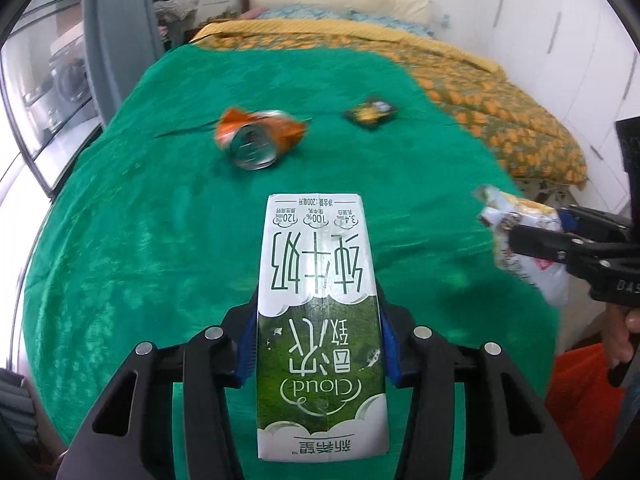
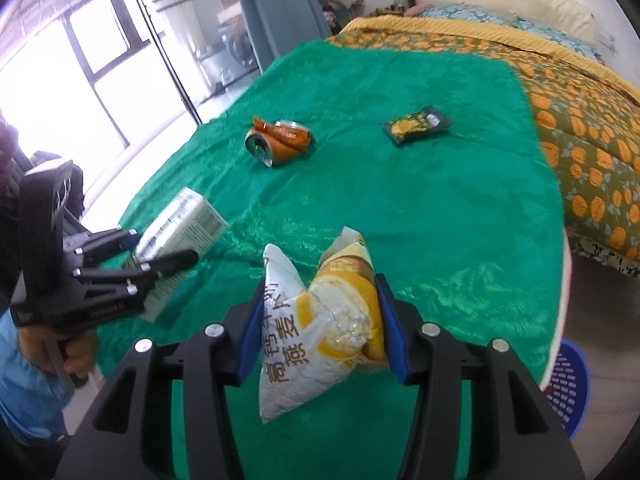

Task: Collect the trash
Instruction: 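Carry both items over the blue wastebasket and open both grippers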

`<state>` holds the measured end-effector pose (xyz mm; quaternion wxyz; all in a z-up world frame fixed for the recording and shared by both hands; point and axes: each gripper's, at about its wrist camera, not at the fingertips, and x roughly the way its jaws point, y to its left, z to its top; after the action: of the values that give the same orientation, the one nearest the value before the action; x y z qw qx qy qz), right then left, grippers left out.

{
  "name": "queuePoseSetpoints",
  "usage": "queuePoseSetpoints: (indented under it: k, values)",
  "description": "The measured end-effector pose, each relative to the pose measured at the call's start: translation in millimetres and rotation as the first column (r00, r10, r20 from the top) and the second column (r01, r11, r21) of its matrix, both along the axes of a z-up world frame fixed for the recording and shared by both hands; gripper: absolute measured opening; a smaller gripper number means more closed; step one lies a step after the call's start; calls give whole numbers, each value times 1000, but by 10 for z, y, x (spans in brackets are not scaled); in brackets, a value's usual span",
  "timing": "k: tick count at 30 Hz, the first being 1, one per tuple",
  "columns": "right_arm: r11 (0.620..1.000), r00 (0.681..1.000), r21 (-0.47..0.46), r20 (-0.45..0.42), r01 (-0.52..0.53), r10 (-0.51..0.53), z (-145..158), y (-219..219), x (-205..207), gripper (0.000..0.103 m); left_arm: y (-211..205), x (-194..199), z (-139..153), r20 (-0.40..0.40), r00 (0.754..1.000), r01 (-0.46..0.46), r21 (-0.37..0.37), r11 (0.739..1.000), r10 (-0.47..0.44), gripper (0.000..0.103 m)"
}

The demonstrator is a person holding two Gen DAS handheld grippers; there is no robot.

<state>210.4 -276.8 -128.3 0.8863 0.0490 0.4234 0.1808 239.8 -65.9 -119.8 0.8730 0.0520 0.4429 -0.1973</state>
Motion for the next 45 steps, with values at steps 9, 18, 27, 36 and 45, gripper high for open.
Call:
queuePoseSetpoints:
  k: [9,18,27,36,45]
  values:
    - [983,986,79,-7,168,-168,91,-935,-348,49,-1070,-368,81,-13,981,194,-43,980,-195,47]
    - [893,899,105,-80,438,-431,-121,-2240,-679,49,-2429,-681,8,-62,929,358,-94,929,-364,48]
    - [788,791,113,-198,605,-579,-710,-3204,-823,50,-3563,-709,-472,-135,899,412,-63,909,-417,48]
    - [702,725,206,-318,682,-611,-1156,-3710,-854,51,-4120,-572,-1048,-187,882,436,-31,900,-433,50]
    - [595,672,314,-357,740,-648,-1270,-4044,-904,82,-4280,-366,-1359,-187,886,423,-46,905,-424,82]
